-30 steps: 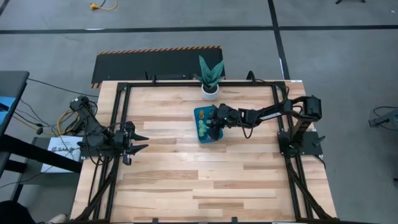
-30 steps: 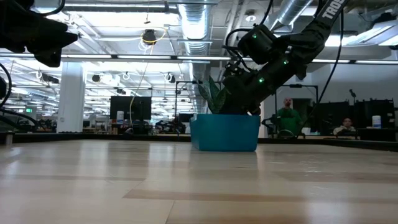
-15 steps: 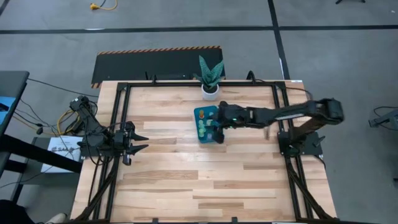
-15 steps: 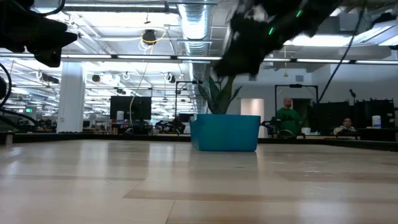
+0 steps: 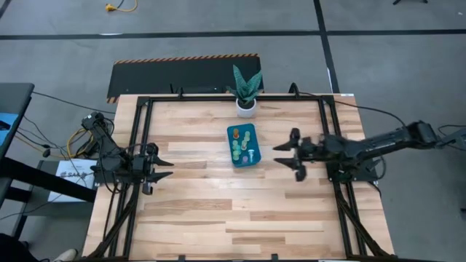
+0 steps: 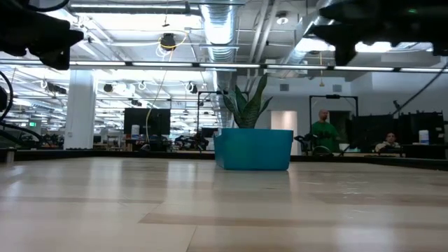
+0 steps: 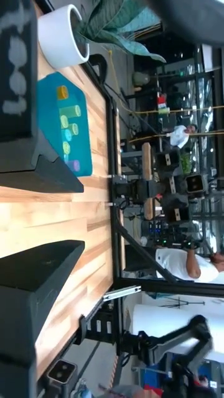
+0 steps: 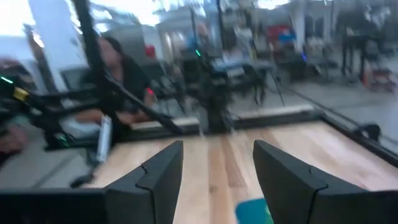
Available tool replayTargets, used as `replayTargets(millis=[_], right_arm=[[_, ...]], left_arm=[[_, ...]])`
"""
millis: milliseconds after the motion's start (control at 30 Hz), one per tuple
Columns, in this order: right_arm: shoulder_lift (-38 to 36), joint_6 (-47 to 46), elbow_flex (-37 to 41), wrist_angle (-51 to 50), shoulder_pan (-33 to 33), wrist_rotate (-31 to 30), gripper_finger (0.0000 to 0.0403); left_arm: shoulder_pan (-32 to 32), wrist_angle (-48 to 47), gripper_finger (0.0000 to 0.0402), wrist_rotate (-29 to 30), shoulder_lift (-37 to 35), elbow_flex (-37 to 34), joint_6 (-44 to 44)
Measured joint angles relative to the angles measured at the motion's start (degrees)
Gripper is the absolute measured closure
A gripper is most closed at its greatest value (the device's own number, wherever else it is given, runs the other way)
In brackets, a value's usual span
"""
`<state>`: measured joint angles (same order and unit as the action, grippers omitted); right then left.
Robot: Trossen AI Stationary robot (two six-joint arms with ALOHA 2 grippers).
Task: Pick and place pill bottles into a basket
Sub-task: Return to Home Position
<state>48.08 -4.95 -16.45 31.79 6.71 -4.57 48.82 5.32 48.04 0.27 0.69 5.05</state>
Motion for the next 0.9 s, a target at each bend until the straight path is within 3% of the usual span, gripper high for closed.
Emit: replayTargets(millis=[133, 433, 633, 800, 900], right_arm=[[-8.08, 0.26, 6.21, 3.78, 2.03, 0.10, 0.0215], [-20.33, 2.49, 11.20, -0.05, 5.43, 3.05, 0.0218], [-30.64, 3.96, 14.95, -3.00, 6.12, 3.20, 0.0220], [-39.06, 4.85, 15.69, -13.35, 6.03, 2.97, 0.0222], [-43.67, 5.00, 15.69, -19.52, 6.02, 1.82, 0.0223]], left_arm=[[0.00, 0.80, 0.0278, 0.09, 0.00, 0.00, 0.06], [-0.05, 2.07, 0.0278, 0.97, 0.00, 0.00, 1.22], [-0.04, 2.07, 0.0278, 5.58, 0.00, 0.00, 1.19], [-0.07, 1.49, 0.0278, 11.57, 0.00, 0.00, -1.19], [-0.07, 1.37, 0.0278, 11.04, -0.02, 0.00, -6.04]])
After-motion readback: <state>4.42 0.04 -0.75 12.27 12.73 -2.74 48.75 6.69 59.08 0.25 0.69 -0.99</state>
